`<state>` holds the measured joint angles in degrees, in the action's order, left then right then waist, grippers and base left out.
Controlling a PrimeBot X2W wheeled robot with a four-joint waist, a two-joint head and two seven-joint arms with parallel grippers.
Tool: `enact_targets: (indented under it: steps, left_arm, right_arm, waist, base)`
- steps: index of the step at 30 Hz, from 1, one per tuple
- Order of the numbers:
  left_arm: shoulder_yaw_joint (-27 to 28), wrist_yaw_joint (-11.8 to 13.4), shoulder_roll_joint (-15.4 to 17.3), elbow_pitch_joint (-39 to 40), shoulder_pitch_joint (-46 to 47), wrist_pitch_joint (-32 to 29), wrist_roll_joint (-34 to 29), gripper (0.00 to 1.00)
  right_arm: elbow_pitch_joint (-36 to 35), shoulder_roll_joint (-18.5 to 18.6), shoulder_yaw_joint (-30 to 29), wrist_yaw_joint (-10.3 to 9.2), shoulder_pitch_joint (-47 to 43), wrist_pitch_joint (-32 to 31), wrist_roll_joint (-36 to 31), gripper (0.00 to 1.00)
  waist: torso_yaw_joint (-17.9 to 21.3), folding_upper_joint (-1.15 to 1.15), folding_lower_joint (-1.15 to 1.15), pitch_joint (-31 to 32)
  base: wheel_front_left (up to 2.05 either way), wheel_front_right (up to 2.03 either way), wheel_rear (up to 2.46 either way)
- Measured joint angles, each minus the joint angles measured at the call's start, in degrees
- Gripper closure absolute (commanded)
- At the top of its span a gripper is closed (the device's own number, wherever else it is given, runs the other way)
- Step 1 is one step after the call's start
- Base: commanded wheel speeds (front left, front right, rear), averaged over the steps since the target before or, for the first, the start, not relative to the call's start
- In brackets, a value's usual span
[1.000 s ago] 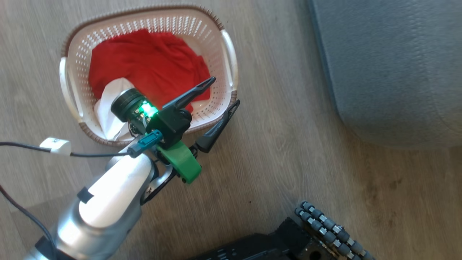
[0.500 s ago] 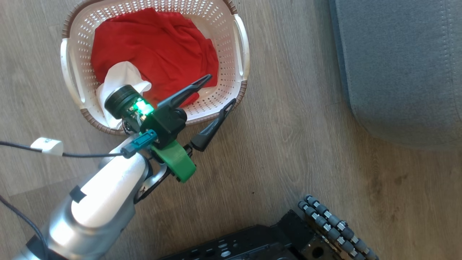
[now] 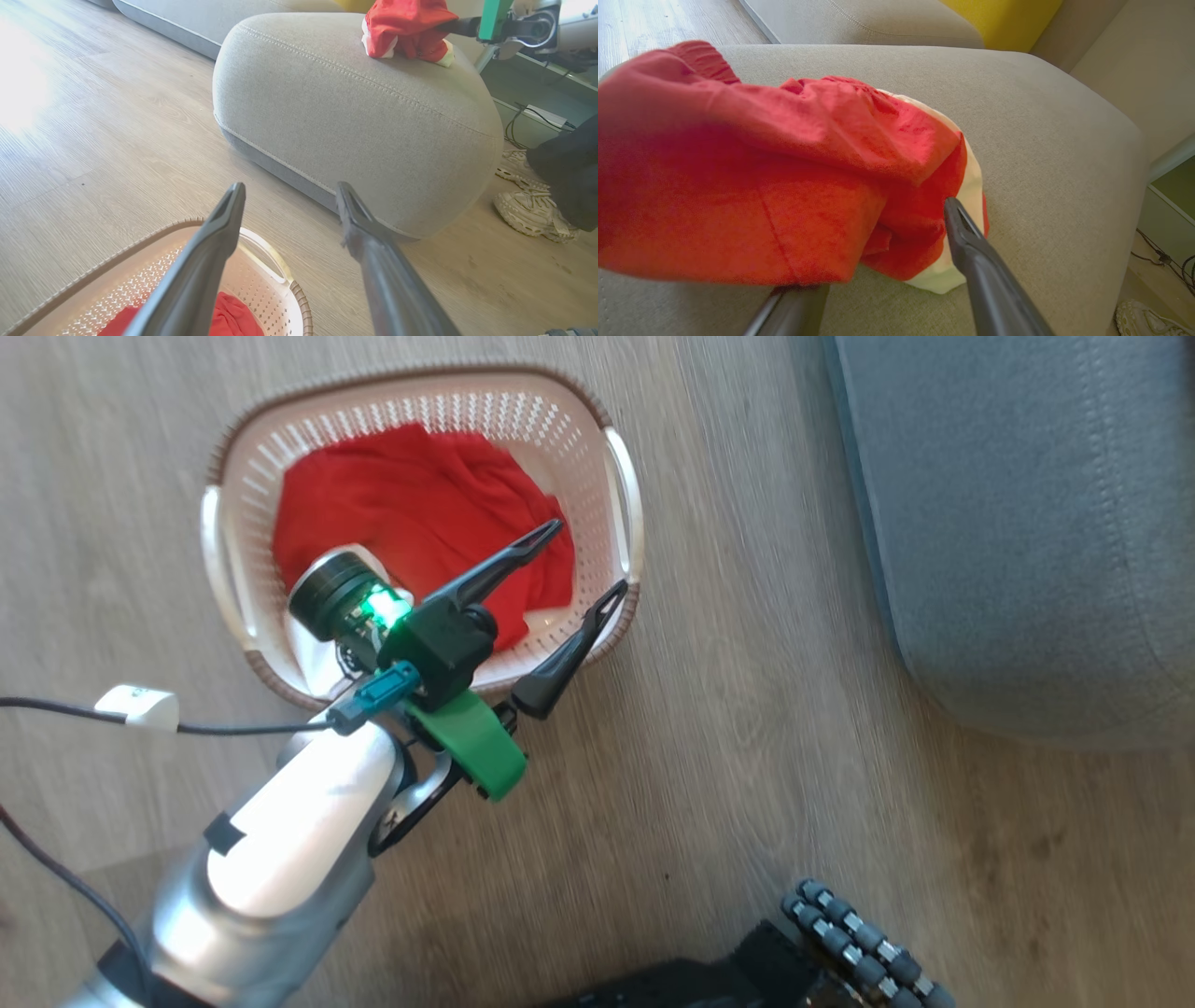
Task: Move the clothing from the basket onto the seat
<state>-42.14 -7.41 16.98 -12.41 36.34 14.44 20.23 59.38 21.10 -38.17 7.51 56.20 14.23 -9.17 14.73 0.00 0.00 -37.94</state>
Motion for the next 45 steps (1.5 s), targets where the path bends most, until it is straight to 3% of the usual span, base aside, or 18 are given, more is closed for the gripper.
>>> enact_targets:
  steps: [4, 10, 18, 32, 45]
  left_arm:
    - [1.57, 0.01, -1.78, -0.94, -0.09, 0.0, 0.46, 0.0]
    - [3.12, 0.01, -4.3, -2.59, -1.59, 0.0, 0.46, 0.0]
    - [5.91, 0.0, -7.26, -5.24, -5.41, 0.0, 0.65, 0.0]
    - [15.96, 0.0, -9.67, -8.46, -12.57, 0.0, 0.48, 0.0]
    - [29.34, 0.0, -11.11, -9.95, -19.26, 0.0, -3.34, 0.0]
  right_arm:
    - [-1.18, 1.4, 4.79, 0.0, -4.82, 0.0, 5.42, 0.0]
    - [-9.06, 1.82, 12.99, 0.0, -14.27, 0.1, 14.55, 0.0]
    - [-20.9, -0.79, 20.64, 0.0, -25.01, 0.23, 20.07, 0.0]
    - [-34.0, -9.07, 32.95, 0.0, -35.29, 0.24, 19.24, 0.0]
    - [-35.39, -13.76, 40.9, 0.0, -39.88, 0.23, 21.99, 0.0]
  waist:
    - [-0.92, 0.0, 0.0, 2.91]
    - [-2.64, 0.0, 0.0, 7.64]
    - [-5.67, 0.0, 0.0, 14.48]
    - [-12.15, 0.0, -0.01, 24.82]
    - [-16.49, 0.0, -0.01, 30.83]
  base:
    - [0.0, 0.0, 0.0]
    - [0.0, 0.0, 0.0]
    - [0.0, 0.0, 0.0]
    - [0.0, 0.0, 0.0]
    - [0.0, 0.0, 0.0]
